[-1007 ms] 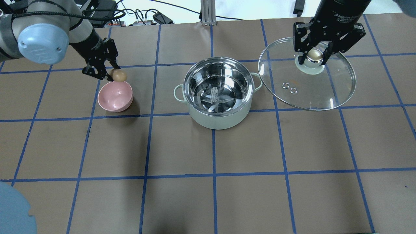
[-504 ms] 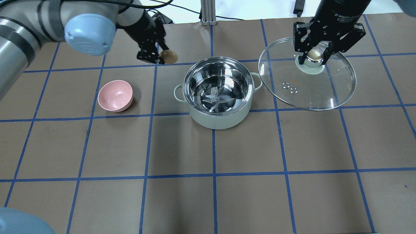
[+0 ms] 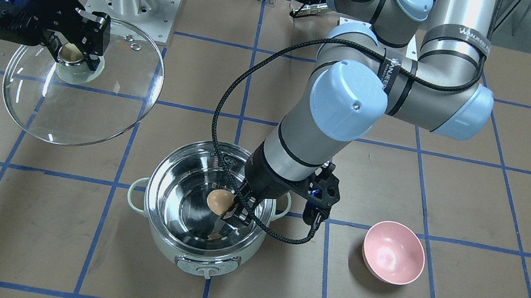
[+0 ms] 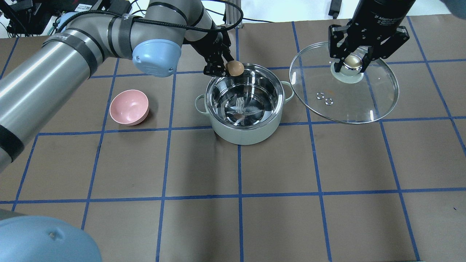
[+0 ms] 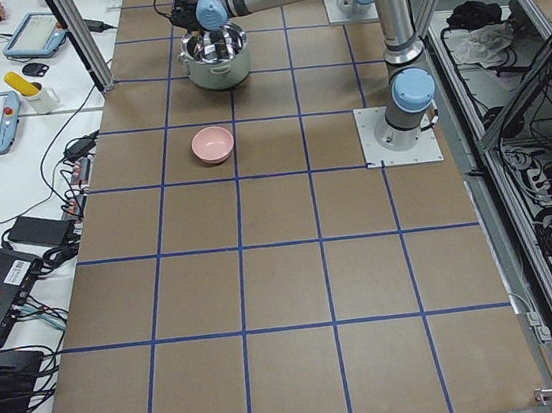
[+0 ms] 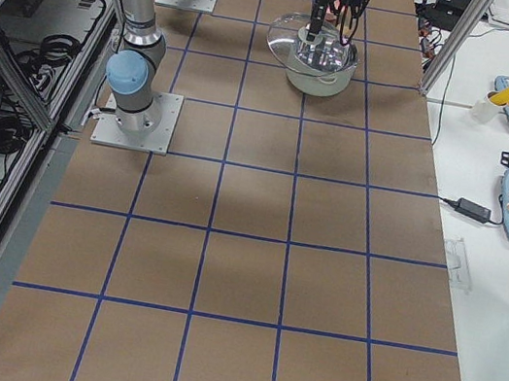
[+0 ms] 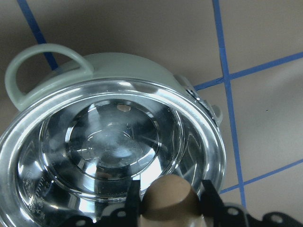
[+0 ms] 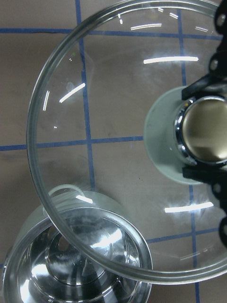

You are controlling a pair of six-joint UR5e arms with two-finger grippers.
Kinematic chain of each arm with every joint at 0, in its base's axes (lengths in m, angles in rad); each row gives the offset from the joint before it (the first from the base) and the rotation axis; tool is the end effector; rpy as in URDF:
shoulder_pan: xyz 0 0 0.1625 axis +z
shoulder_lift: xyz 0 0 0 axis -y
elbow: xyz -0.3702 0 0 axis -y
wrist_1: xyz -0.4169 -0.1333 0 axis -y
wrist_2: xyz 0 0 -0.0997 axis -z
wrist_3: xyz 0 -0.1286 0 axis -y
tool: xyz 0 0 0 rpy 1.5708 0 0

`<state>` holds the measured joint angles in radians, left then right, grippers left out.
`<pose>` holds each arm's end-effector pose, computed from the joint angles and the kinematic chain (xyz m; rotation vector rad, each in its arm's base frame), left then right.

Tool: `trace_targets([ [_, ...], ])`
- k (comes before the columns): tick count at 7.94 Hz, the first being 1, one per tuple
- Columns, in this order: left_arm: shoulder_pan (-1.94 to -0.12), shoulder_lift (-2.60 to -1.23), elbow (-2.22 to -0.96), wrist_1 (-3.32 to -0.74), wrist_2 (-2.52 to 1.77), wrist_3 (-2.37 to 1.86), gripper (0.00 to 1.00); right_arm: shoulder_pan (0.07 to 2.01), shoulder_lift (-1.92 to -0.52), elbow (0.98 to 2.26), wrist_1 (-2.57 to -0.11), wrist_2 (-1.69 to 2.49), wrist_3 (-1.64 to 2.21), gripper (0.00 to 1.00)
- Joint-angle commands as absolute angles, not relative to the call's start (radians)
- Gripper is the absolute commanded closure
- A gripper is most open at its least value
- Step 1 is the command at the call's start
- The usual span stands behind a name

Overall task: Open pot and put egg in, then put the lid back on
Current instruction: 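Lift the egg with the left gripper and carry it over the pot, then lower the egg into the pot and open the left gripper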

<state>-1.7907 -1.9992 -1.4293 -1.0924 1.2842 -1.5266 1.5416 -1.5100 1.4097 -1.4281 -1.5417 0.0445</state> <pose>-0.3128 -0.6217 0.2791 1.6764 -2.2540 -0.1373 0.1215 -0.5352 0.4411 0.1156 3.1100 0.0663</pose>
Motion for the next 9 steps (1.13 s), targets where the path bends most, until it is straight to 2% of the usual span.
trace_targets([
  [1,-1.812,-2.068,-1.437,-1.069,1.263,-1.549,1.0,1.542,-1.511,1.41,-1.427,-1.542,0.044,1.0],
  [2,-1.813,-2.083,-1.446,-1.069,1.261,-1.549,1.0,1.542,-1.509,1.41,-1.427,-1.542,0.044,1.0],
  [3,-1.813,-2.086,-1.466,-1.068,1.261,-1.549,0.89,1.542,-1.509,1.41,-1.427,-1.542,0.044,1.0],
  [6,-1.819,-2.08,-1.543,-1.013,1.272,-1.577,0.18,1.542,-1.509,1.41,-1.428,-1.543,0.049,1.0],
  [9,-1.819,-2.042,-1.536,-1.012,1.273,-1.595,0.01,1.542,-1.503,1.408,-1.431,-1.543,0.051,1.0],
])
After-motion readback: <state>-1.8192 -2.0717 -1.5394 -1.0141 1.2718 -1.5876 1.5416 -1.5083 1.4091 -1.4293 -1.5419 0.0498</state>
